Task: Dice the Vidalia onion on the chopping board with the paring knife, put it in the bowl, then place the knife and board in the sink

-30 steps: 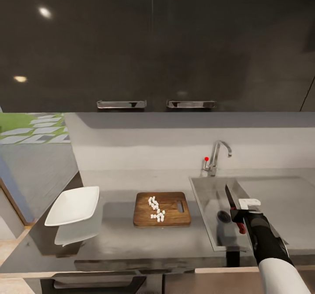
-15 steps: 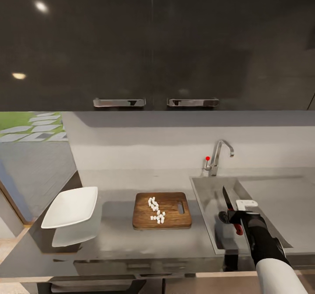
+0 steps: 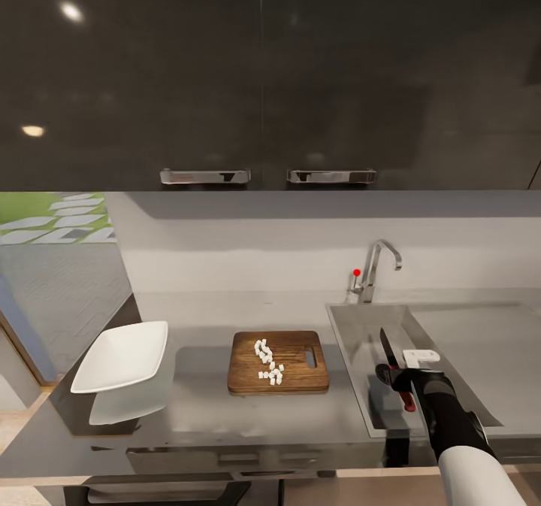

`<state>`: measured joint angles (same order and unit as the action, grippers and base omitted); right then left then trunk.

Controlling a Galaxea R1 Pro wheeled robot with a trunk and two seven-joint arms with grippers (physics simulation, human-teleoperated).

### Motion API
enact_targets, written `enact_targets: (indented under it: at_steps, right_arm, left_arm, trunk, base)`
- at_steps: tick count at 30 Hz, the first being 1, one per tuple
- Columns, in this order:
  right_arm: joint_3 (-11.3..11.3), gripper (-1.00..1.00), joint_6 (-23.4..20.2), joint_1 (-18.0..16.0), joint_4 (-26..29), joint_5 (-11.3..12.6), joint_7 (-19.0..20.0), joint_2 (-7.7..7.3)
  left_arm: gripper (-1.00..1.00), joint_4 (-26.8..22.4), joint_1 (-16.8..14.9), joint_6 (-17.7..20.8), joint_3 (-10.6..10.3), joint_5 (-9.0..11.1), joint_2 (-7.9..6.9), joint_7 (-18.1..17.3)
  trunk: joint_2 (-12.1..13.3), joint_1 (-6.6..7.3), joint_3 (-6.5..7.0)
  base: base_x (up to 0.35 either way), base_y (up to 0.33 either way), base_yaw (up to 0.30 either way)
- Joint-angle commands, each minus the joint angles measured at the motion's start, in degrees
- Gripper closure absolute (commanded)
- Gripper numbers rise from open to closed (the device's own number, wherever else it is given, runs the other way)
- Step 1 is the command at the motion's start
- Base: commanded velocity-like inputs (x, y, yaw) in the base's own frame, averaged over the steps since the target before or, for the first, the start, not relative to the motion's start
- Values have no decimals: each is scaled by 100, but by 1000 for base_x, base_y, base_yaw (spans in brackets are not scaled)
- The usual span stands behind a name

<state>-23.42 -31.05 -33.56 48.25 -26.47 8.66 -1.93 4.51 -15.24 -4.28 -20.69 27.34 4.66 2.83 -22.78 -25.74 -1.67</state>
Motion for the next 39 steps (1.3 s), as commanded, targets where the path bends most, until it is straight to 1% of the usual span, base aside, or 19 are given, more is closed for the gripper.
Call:
enact_targets:
  at_steps: [1, 4, 6, 7, 9, 17, 25, 28, 29, 31, 36, 39]
  right_arm:
    - [-13, 100, -24, -3, 9, -61, 48, 5]
    - [-13, 100, -41, -4, 9, -61, 46, 8]
    - [-11, 100, -54, -5, 9, -61, 41, 8]
    - [-11, 100, -57, -3, 9, -61, 40, 8]
    - [-11, 100, -58, -4, 9, -61, 39, 8]
    - [-5, 100, -64, -7, 9, -57, 39, 8]
    - [-4, 100, -66, -6, 3, -52, 39, 10]
    - [-4, 100, -63, -5, -25, -52, 39, 34]
    - [-4, 100, -59, -7, -101, -52, 39, 70]
    - [-1, 100, -49, -5, -281, -52, 46, 89]
    - [-9, 100, -11, -6, -567, -52, 73, 96]
    - [-13, 100, -7, -3, -629, -52, 93, 96]
  left_arm:
    - [-100, 24, 45, -29, -49, 43, 12, -97]
    - [-100, 24, 98, -15, -49, 43, 18, -310]
    - [-100, 24, 106, 18, -47, 43, 17, -639]
    - [-100, 24, 107, 65, -45, 43, 15, -727]
    - [-100, 24, 112, 131, -46, 43, 10, -787]
    - [-100, 24, 126, 155, -42, 43, 5, -809]
    - [-100, 24, 126, 155, -47, 43, 1, -827]
    - [-100, 24, 126, 155, -48, 43, 1, -821]
    - [-100, 24, 126, 155, -48, 43, 0, -820]
    - [-100, 24, 130, 155, -47, 43, 8, -820]
    - [-100, 24, 135, 155, -49, 43, 17, -807]
    - [-100, 24, 135, 155, -49, 43, 17, -803]
  trunk:
    - [-13, -4, -13]
    - [-13, -4, -13]
    - [-13, -4, -13]
    - [-13, -4, -16]
    - [-13, -4, -29]
    - [-13, -4, -101]
    - [-13, -4, -175]
    - [-13, -4, -203]
    - [-13, -4, -212]
    - [-13, -4, -231]
    - [-13, -4, -277]
    - [-13, -4, -305]
  base:
    - [0, 0, 0]
    - [0, 0, 0]
    - [0, 0, 0]
    - [0, 0, 0]
    - [0, 0, 0]
    - [4, 0, 0]
    - [158, -41, 0]
    - [51, -19, 0]
    - [9, -3, 0]
    - [4, -1, 0]
    - [0, 0, 0]
    - [0, 0, 0]
